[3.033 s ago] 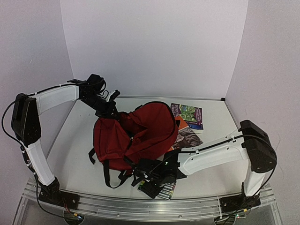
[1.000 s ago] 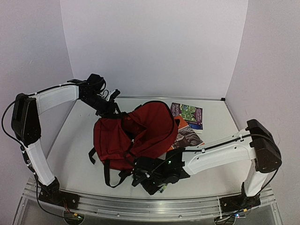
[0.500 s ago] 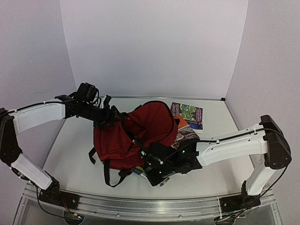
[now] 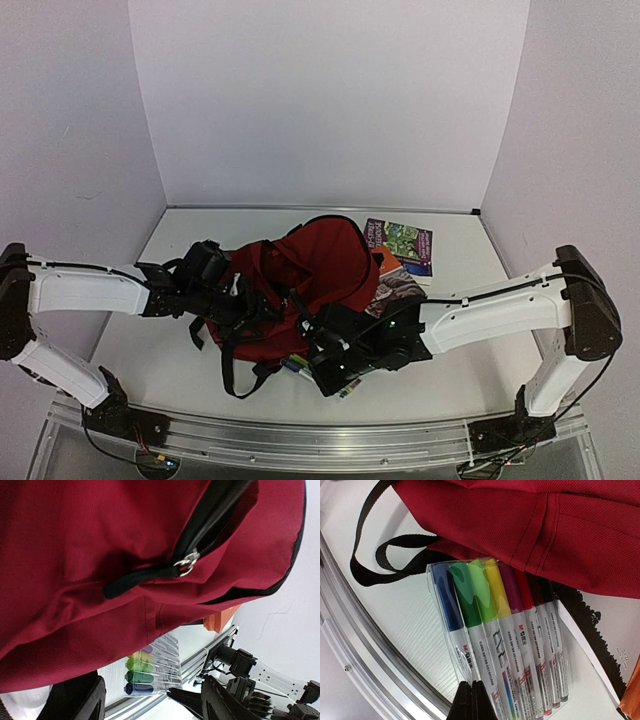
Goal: Pack the student bag
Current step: Pick up the stationery from the center of the board.
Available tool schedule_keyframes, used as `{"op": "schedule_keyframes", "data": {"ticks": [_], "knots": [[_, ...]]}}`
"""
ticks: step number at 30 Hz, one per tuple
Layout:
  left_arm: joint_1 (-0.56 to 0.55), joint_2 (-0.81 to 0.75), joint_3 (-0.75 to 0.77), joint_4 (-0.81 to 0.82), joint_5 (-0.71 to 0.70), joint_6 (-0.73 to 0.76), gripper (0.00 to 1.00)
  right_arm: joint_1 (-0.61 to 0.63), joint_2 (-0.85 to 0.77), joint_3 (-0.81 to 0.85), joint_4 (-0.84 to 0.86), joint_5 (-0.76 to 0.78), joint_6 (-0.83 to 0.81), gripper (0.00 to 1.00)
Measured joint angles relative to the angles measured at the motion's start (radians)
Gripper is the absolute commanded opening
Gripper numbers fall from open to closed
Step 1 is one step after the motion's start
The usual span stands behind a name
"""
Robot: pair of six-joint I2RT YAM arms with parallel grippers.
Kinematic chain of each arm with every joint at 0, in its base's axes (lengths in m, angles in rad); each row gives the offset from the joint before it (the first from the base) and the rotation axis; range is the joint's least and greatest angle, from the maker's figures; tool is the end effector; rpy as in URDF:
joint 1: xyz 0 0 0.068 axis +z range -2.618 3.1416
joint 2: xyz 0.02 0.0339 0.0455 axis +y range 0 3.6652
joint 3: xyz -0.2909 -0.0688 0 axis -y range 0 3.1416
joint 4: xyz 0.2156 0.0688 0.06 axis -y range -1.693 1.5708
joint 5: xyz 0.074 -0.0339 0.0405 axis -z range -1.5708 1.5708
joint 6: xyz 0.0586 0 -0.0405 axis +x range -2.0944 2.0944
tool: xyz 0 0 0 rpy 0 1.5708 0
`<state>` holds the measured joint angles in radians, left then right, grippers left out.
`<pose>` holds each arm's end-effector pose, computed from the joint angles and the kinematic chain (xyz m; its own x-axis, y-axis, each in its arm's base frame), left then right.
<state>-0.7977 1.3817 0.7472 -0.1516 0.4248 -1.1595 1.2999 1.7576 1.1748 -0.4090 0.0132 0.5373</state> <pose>0.1675 -0.2062 0.2296 -0.9817 -0.1897 -0.0152 -0.1109 0.6353 -0.7643 0.0970 0.3463 0.2198 -0.6845 -0.5523 -0.4757 -0.7114 0.6486 0.2706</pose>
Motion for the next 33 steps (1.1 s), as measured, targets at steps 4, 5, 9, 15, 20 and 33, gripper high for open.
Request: {"op": "schedule_keyframes", "data": {"ticks": [4,5,9,15,20,33], "knots": [[-0.043,0.045,-0.041,0.070,0.008,-0.066,0.57,0.000,0.000,0.000,0.001,0.000,0.006,0.00],[-0.045,0.058,-0.044,0.082,0.012,-0.077,0.57,-0.001,0.000,0.000,0.002,0.000,0.008,0.00],[-0.049,0.112,-0.044,0.136,0.021,-0.104,0.56,-0.003,0.000,-0.002,0.007,0.001,0.014,0.00],[-0.060,0.155,-0.043,0.163,0.028,-0.121,0.55,-0.003,0.000,-0.007,0.013,0.001,0.018,0.00],[-0.076,0.205,-0.040,0.196,0.049,-0.132,0.49,-0.003,0.000,-0.008,0.014,0.001,0.018,0.00],[-0.100,0.275,-0.033,0.273,0.081,-0.192,0.15,-0.005,0.000,-0.010,0.012,0.009,0.021,0.00]]}}
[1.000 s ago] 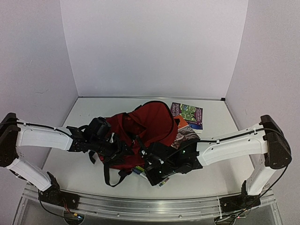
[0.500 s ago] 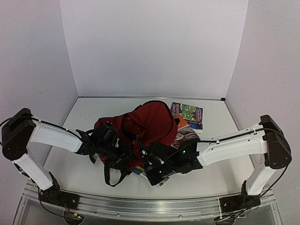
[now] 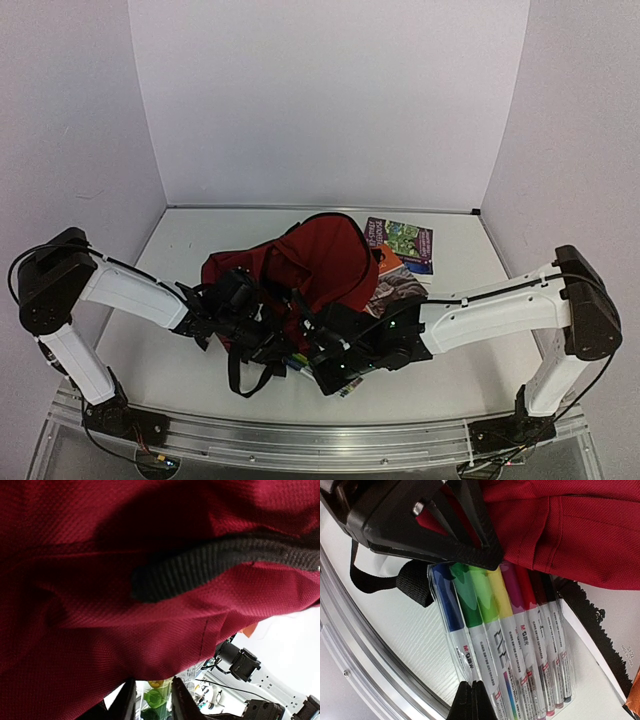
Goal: Pack the student bag
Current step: Pick up the stationery from the center of the board.
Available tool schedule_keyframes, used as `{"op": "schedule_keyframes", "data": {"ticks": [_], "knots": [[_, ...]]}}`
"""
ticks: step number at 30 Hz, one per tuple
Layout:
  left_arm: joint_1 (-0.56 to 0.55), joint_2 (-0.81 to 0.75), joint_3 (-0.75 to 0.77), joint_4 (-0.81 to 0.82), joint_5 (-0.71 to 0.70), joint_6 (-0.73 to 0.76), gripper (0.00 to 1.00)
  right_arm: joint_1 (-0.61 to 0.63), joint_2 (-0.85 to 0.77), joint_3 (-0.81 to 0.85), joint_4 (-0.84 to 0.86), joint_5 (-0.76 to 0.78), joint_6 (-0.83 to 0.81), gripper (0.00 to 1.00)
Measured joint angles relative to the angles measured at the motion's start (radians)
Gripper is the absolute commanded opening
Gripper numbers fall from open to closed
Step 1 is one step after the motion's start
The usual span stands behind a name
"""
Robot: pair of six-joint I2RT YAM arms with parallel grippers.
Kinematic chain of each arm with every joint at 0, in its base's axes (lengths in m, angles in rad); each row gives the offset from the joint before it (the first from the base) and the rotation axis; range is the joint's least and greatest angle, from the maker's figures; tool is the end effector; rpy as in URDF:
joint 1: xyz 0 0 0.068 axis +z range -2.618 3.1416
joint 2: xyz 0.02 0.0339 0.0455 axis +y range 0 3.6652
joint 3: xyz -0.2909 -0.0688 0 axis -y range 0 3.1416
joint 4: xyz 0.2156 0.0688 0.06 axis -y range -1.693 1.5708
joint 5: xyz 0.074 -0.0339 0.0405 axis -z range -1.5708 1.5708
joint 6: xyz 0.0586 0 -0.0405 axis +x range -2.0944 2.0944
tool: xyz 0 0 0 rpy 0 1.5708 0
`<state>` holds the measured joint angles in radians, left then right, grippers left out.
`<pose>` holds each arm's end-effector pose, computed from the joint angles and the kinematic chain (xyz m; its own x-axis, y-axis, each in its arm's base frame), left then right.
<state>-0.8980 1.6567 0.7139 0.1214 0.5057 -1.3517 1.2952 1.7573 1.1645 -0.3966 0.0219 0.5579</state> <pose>0.1682 -0.2566 0.1724 -0.9677 -0.1558 0.1981 -0.2519 0.6213 -0.7420 0.0990 0.3452 0.2179 -0.7005 -0.5321 -0.4756 -0.6930 0.6663 0.2752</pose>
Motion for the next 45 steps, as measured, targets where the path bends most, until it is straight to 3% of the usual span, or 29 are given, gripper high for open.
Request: {"op": "schedule_keyframes", "data": {"ticks": [3,8,21,28,33,36,39,41,45], "knots": [[-0.002,0.001,0.000,0.011,0.000,-0.016,0.08,-0.001,0.000,0.000,0.000,0.001,-0.008,0.01],[-0.004,0.000,0.000,0.012,0.002,-0.023,0.01,0.000,0.000,0.000,-0.007,0.019,-0.022,0.23],[-0.013,0.000,0.000,0.018,0.015,-0.039,0.00,0.075,0.039,0.073,-0.051,0.197,-0.071,0.66],[-0.013,-0.001,0.000,0.018,0.014,-0.041,0.00,0.123,0.097,0.080,-0.095,0.264,-0.138,0.75],[-0.013,-0.005,0.000,0.017,0.013,-0.041,0.00,0.129,0.144,0.101,-0.124,0.329,-0.148,0.68],[-0.013,-0.007,0.000,0.016,0.009,-0.041,0.00,0.129,0.175,0.108,-0.137,0.371,-0.146,0.47],[-0.013,-0.008,0.000,0.013,0.003,-0.041,0.01,0.129,0.194,0.111,-0.151,0.404,-0.146,0.13],[-0.012,-0.012,0.001,0.015,-0.004,-0.040,0.13,0.134,0.196,0.126,-0.163,0.447,-0.160,0.02],[0.002,-0.067,0.013,0.006,-0.031,-0.016,0.28,0.140,0.178,0.150,-0.179,0.471,-0.170,0.00]]}}
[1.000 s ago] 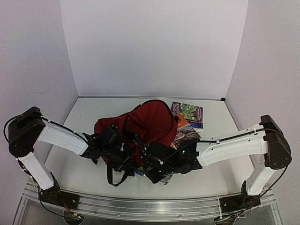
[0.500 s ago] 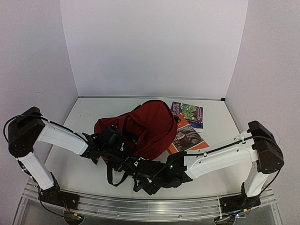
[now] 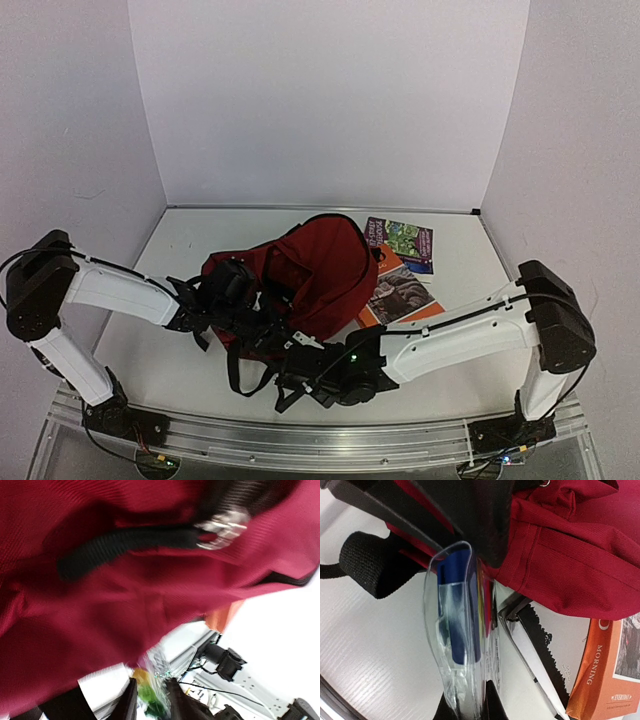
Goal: Pack the student bag
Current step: Pick up the stationery from the center of the board, then place the stationery in the student bag.
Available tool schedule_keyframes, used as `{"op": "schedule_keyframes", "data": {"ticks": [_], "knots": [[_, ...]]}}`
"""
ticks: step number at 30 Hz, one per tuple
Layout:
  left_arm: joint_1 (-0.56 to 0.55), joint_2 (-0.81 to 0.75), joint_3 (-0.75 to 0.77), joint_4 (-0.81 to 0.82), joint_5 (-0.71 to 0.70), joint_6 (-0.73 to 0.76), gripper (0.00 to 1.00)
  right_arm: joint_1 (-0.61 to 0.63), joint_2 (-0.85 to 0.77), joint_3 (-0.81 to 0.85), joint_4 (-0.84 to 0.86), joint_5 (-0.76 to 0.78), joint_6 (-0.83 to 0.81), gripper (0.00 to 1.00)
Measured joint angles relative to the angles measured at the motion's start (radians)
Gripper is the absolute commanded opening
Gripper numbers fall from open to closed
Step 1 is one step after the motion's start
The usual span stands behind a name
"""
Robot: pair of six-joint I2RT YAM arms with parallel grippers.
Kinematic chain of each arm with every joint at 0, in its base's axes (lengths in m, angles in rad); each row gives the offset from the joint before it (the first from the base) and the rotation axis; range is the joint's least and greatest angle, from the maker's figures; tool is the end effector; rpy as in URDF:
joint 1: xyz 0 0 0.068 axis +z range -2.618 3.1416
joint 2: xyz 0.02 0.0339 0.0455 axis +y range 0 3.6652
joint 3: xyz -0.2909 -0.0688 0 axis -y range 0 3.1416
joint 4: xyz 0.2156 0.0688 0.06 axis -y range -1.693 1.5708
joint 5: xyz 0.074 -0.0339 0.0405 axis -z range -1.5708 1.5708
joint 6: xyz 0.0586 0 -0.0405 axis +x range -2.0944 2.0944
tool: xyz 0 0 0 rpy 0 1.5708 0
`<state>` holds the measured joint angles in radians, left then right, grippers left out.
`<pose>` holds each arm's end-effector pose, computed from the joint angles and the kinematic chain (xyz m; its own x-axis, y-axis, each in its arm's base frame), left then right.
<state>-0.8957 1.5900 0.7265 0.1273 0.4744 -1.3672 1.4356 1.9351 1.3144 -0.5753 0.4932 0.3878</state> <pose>0.1696 -0.2546 0.1948 -0.9721 -0.1797 0.1506 -0.2278 0.5723 -0.7877 0.0787 0.3727 0.1918 -0.4373 -0.7438 -0.5055 -0.7389 0.6176 -0.2694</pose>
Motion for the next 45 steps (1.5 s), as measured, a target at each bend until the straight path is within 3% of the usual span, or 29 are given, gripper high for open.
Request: {"op": "schedule_keyframes", "data": {"ticks": [3,10,15,19,27,35,41,45], "knots": [[0.020,-0.075,0.002,-0.076,-0.012,0.042,0.34,-0.013,-0.037,-0.008,-0.007,-0.044,0.017,0.00],[0.180,-0.279,0.107,-0.376,-0.079,0.230,0.66,-0.103,-0.232,-0.043,-0.044,-0.201,0.033,0.00],[0.239,-0.253,0.292,-0.595,-0.163,0.394,0.82,-0.284,-0.378,-0.030,-0.030,-0.319,0.029,0.00],[0.239,-0.180,0.388,-0.675,-0.236,0.479,0.87,-0.403,-0.394,0.005,0.010,-0.422,0.030,0.00],[0.239,-0.034,0.506,-0.780,-0.362,0.584,0.81,-0.528,-0.298,0.113,0.117,-0.611,0.068,0.00],[0.235,-0.014,0.511,-0.760,-0.423,0.608,0.79,-0.568,-0.161,0.185,0.192,-0.717,0.135,0.00],[0.234,0.040,0.511,-0.709,-0.412,0.616,0.57,-0.574,-0.085,0.197,0.204,-0.771,0.171,0.00],[0.234,0.073,0.511,-0.682,-0.395,0.615,0.52,-0.578,-0.054,0.216,0.217,-0.792,0.197,0.00]]}}
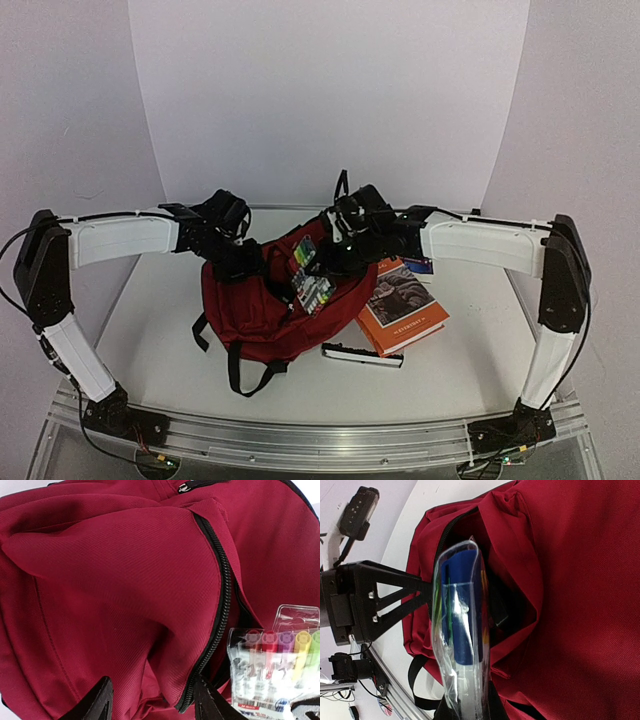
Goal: Pack the student bag
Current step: Place the stationery in the student bag.
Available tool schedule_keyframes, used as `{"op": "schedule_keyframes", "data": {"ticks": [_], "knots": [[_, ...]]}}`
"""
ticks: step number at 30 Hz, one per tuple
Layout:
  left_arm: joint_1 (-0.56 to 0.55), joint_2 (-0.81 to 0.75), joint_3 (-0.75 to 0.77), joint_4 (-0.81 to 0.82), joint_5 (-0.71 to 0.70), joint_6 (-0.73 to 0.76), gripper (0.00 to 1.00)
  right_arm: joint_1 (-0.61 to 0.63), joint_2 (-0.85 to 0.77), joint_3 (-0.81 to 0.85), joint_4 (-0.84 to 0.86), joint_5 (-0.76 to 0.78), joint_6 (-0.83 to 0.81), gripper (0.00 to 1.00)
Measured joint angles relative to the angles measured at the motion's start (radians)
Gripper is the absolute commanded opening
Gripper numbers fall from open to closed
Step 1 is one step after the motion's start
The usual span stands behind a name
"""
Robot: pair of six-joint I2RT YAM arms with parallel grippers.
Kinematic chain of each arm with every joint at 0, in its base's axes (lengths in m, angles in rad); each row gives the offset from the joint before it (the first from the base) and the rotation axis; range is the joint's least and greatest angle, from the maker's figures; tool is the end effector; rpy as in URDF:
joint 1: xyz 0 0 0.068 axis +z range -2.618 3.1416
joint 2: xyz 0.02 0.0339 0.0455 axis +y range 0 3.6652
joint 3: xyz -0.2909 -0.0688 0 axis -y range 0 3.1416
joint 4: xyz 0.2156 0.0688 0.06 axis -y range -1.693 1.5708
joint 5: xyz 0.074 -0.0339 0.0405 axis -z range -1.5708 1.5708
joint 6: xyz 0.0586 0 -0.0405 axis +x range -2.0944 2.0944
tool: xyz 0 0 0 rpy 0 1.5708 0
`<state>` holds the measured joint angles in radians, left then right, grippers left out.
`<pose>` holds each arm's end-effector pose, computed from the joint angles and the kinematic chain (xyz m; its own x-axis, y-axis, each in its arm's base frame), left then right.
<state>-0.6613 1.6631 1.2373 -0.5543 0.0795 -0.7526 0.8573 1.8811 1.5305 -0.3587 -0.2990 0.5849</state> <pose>0.2668 -0.2135 0.2588 -0.9208 -0.1469 -0.3614 0.0243 0.9031 -0.4288 0.2687 0.3368 0.2881 -0.8351 -0.1586 -0.5268 -0.4890 0.6524 0.5789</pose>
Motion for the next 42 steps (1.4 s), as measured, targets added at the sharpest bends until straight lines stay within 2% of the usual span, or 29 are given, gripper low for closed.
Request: {"op": "schedule_keyframes", "data": {"ticks": [9,12,15,17,18,30,42], "knots": [[0.000,0.034,0.000,0.045,0.023,0.005,0.49,-0.016,0.089,0.076,0.028,-0.006,0.047,0.00],[0.000,0.046,0.000,0.056,0.026,0.006,0.36,-0.021,0.114,0.102,0.030,-0.006,0.058,0.00],[0.000,0.053,0.000,0.067,0.028,0.013,0.12,-0.026,0.137,0.131,0.031,-0.006,0.066,0.00],[0.000,0.059,0.002,0.069,0.029,0.012,0.02,-0.028,0.151,0.149,0.034,-0.006,0.071,0.00],[0.000,0.063,0.004,0.066,0.030,0.019,0.01,-0.028,0.158,0.160,0.036,-0.005,0.071,0.00],[-0.002,0.062,0.068,0.046,0.079,0.071,0.00,-0.032,0.213,0.194,0.163,0.022,0.077,0.00],[0.006,0.049,0.071,0.020,0.085,0.101,0.00,-0.039,0.252,0.084,0.367,-0.134,0.178,0.00]]}}
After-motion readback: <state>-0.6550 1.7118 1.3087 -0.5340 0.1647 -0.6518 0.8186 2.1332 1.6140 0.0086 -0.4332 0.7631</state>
